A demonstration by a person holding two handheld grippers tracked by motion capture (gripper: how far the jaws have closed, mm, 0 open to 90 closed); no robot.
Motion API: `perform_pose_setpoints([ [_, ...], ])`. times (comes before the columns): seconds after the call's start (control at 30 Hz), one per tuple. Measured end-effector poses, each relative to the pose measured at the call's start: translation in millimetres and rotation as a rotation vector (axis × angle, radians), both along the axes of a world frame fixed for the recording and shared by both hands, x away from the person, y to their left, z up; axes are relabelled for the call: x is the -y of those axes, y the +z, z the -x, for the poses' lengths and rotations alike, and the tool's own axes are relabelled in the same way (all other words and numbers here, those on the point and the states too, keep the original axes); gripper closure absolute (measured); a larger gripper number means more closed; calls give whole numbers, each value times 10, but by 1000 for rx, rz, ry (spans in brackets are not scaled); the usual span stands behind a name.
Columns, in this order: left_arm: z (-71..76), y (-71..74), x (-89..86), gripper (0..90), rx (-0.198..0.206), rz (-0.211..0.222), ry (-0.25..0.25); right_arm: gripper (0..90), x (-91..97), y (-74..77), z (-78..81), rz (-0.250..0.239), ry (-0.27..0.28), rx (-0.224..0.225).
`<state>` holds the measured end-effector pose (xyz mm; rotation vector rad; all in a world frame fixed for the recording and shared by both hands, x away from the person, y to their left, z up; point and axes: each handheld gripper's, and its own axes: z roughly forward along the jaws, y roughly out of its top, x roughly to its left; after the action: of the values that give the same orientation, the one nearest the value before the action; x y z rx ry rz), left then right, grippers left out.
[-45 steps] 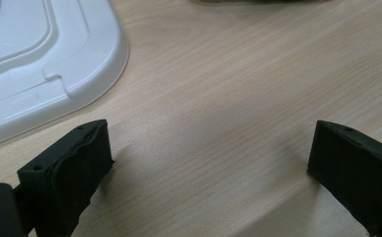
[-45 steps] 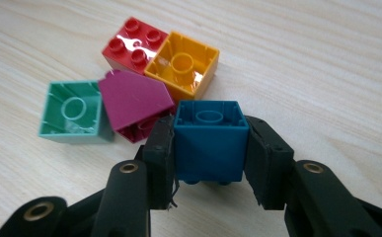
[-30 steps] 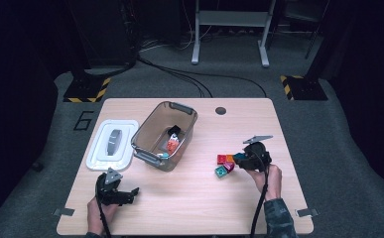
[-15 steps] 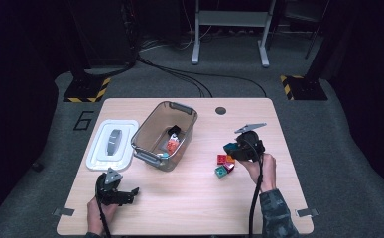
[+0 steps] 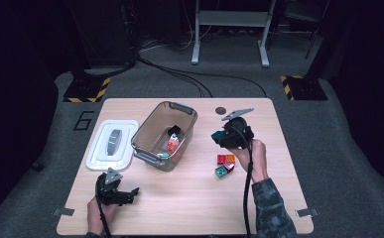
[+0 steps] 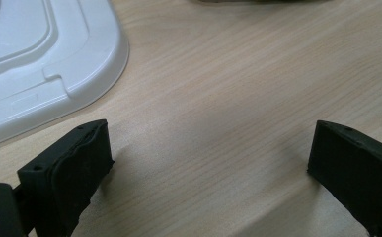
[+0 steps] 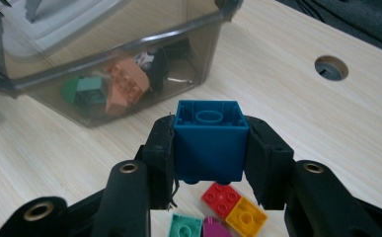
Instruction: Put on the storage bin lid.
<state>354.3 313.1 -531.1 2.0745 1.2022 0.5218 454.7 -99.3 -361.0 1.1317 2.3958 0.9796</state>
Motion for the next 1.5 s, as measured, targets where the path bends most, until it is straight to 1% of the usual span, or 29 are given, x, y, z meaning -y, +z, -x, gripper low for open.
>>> perform_pose_setpoints([
  [0.07,0,0,0,28,1,-1,0,586,-61,38,-37,2,13,6],
  [0.1,0,-1,0,28,1,0,0,586,-93,57,-52,3,16,2],
  [0.13,0,-1,0,28,1,0,1,586,-124,70,-74,2,25,11],
  [0.23,0,-1,0,28,1,0,1,586,-227,112,-116,10,45,5],
  [0.4,0,0,0,28,1,0,0,585,-389,162,-188,30,77,13],
  [0.6,0,-1,0,28,1,0,0,586,-579,233,-277,40,108,13],
  [0.63,0,-1,0,28,1,0,0,586,-637,258,-311,52,131,13],
  [0.67,0,-1,0,28,1,0,0,586,-637,258,-311,52,131,13],
  [0.73,-1,-1,0,28,1,0,0,586,-711,272,-339,56,142,14],
  [0.77,0,-1,0,28,1,0,0,585,-793,281,-350,53,134,-7],
  [0.8,0,-1,0,28,1,0,0,585,-793,281,-350,53,134,-7],
  [0.83,0,0,-1,28,1,-1,0,585,-822,279,-375,56,154,1],
  [0.87,0,-1,0,28,1,1,0,585,-859,281,-382,57,155,-9],
  [0.9,0,-1,1,28,1,2,1,585,-893,277,-404,61,166,-4],
  [0.93,-1,5,-8,28,-3,-10,-9,585,-929,272,-420,64,171,-10],
  [1.03,-1,4,-8,28,-4,-10,-8,585,-1031,254,-454,71,184,-27],
  [1.1,-1,4,-7,28,-3,-10,-8,585,-1097,228,-481,76,195,-27],
  [1.13,-1,5,-8,28,-4,-10,-9,585,-1133,212,-487,72,191,-36],
  [1.17,-1,5,-8,28,-4,-10,-9,585,-1186,185,-512,81,202,-40],
  [1.23,-1,5,-8,28,-4,-10,-9,585,-1211,169,-525,80,209,-39],
  [1.33,-1,5,-9,28,-4,-10,-10,584,-1282,126,-553,101,222,-52],
  [1.5,-1,4,-8,28,-3,-9,-8,583,-1369,50,-584,123,233,-66],
])
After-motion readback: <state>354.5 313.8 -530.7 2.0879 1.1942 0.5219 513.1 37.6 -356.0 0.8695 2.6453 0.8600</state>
